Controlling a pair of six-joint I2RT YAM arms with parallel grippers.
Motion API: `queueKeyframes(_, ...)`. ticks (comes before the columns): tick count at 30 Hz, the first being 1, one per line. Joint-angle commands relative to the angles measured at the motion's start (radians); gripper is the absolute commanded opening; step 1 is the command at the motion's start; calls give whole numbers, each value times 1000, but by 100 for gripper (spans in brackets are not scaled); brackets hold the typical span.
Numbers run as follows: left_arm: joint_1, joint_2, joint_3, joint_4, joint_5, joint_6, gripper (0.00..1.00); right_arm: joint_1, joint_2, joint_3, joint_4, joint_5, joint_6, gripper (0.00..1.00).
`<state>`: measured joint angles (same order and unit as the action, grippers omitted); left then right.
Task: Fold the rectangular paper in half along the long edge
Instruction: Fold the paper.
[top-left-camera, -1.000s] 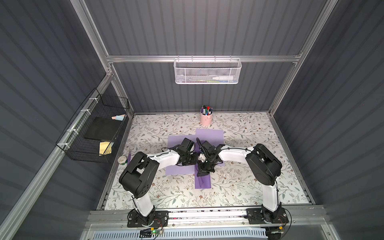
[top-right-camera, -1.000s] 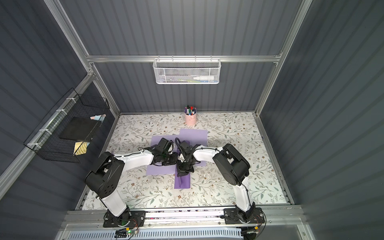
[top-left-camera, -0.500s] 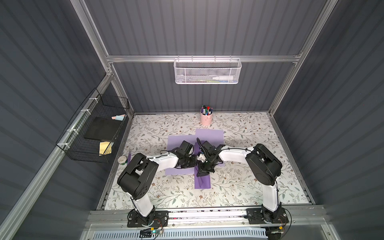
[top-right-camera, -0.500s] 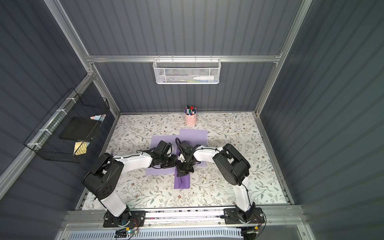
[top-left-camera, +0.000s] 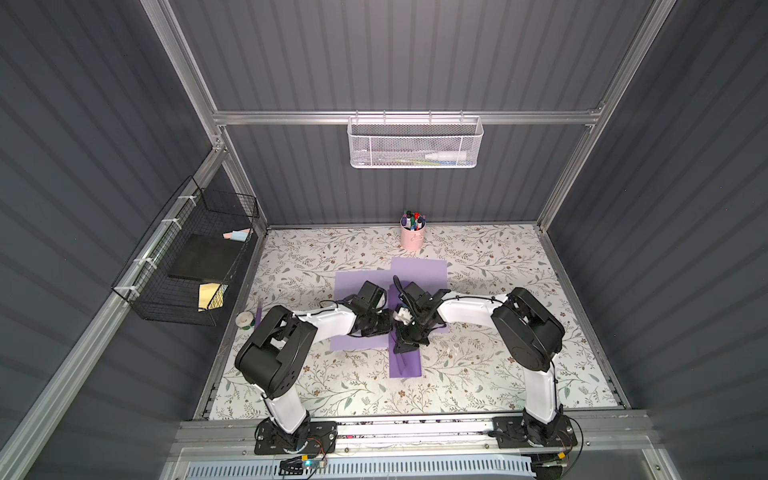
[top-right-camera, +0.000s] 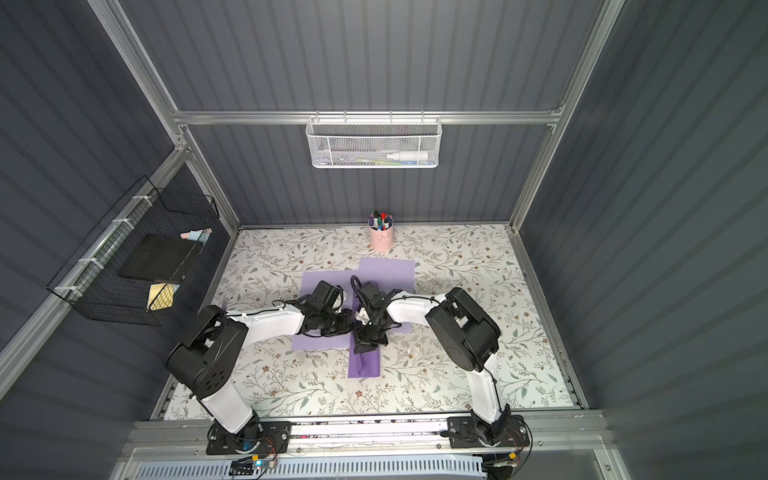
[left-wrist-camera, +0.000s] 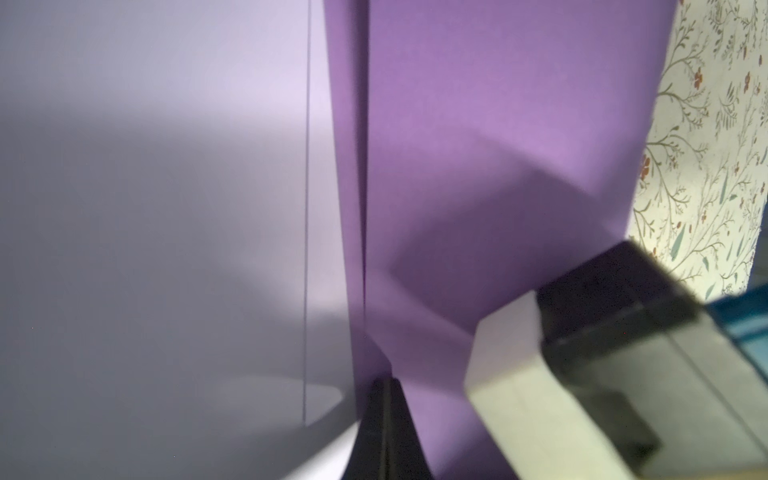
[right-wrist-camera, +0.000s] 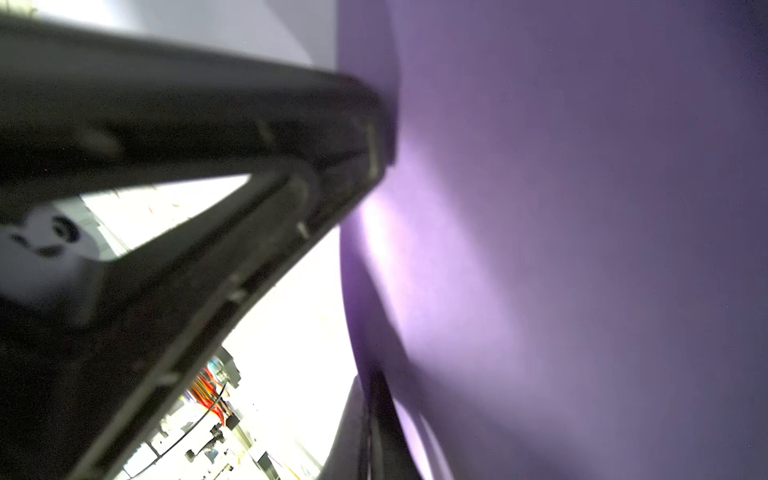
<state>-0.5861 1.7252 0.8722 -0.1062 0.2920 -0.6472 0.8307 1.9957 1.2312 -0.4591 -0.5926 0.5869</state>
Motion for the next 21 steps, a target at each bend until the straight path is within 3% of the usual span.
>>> queueKeyframes(1,5,31,-9,-49,-11,17,3,3,-39,11,-79,52,-12,32)
queueKeyframes(4,5,41,-6,-52,-7,23,2,3,-55,14,-87,54,-14,46)
queueKeyframes(9,5,52,-8,-53,-7,25,2,2,-93,11,-90,53,-12,47)
queueKeyframes(11,5,53,-11,-53,-7,26,2,-2,-130,9,-92,53,-13,44)
queueKeyframes(15,5,56,-12,-55,-9,27,2,-44,-227,-15,-84,50,-13,28)
queueKeyframes(21,5,58,-14,-52,-8,29,2,-163,-259,-65,-15,-67,-26,14)
